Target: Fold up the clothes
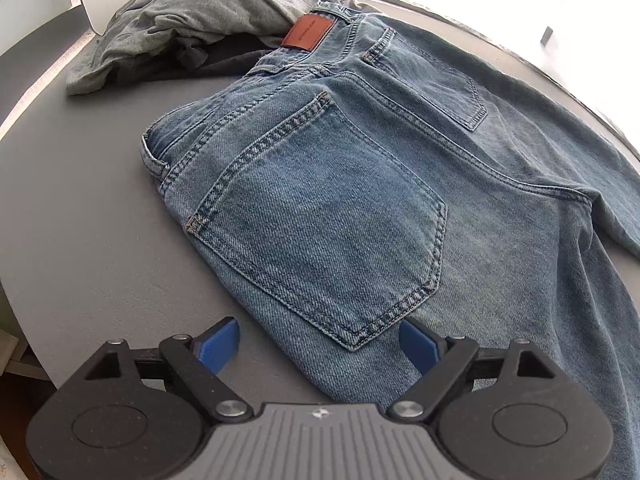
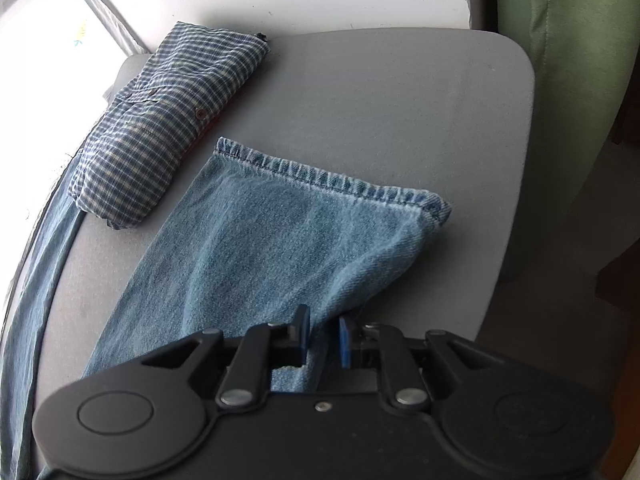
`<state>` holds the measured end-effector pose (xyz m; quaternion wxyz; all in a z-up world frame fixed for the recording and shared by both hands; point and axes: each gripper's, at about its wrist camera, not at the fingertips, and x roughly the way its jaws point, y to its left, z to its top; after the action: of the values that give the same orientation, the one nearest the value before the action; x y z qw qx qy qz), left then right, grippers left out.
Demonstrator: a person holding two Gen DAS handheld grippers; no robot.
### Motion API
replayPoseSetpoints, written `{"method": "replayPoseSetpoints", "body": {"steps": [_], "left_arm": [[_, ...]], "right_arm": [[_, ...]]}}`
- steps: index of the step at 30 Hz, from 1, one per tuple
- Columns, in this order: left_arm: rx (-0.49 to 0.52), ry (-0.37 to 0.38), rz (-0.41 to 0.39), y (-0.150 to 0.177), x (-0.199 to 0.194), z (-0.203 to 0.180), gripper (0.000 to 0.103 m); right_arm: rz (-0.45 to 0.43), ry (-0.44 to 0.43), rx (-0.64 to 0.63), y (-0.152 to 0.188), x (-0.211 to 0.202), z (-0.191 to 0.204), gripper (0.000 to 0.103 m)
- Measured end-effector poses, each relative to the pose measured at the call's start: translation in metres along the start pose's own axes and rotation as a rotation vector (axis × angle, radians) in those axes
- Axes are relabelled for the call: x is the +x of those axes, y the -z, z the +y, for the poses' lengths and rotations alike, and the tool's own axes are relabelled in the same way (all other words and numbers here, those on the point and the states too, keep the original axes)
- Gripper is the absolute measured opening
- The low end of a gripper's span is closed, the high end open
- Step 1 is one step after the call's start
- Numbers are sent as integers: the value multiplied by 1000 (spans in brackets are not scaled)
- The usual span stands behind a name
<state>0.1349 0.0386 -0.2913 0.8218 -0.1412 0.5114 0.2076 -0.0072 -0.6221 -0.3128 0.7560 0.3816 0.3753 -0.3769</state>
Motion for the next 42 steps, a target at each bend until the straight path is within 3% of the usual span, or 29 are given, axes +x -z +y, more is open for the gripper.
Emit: {"method": "replayPoseSetpoints", "body": {"steps": [3,8,14,24,29,35,40,42], "left_arm": [[6,-7,-5,-4,1,2,87],[44,-18,-37,-14,3,6,88],[-74,25,-22,-23,10,27,88],[-120,46,-29,-32,3,63,88],[-150,107,2,-42,15,79,91],[-214,221,-1,-40,13,70,90],[-206,192,-19,-44,16,56,89],[-249,180,-27,-46,16,58,81]], "right_arm": [[-6,26,-43,2,1,4,9],[10,45,-83,-1,2,7,9],[16,67,-94,-1,4,11,9],[6,78,-40,1,4,11,8],[2,94,-43,2,4,14,8],[-6,86,-1,2,4,10,8],[-19,72,14,3,4,8,4],[-25,66,22,3,3,7,4]]}}
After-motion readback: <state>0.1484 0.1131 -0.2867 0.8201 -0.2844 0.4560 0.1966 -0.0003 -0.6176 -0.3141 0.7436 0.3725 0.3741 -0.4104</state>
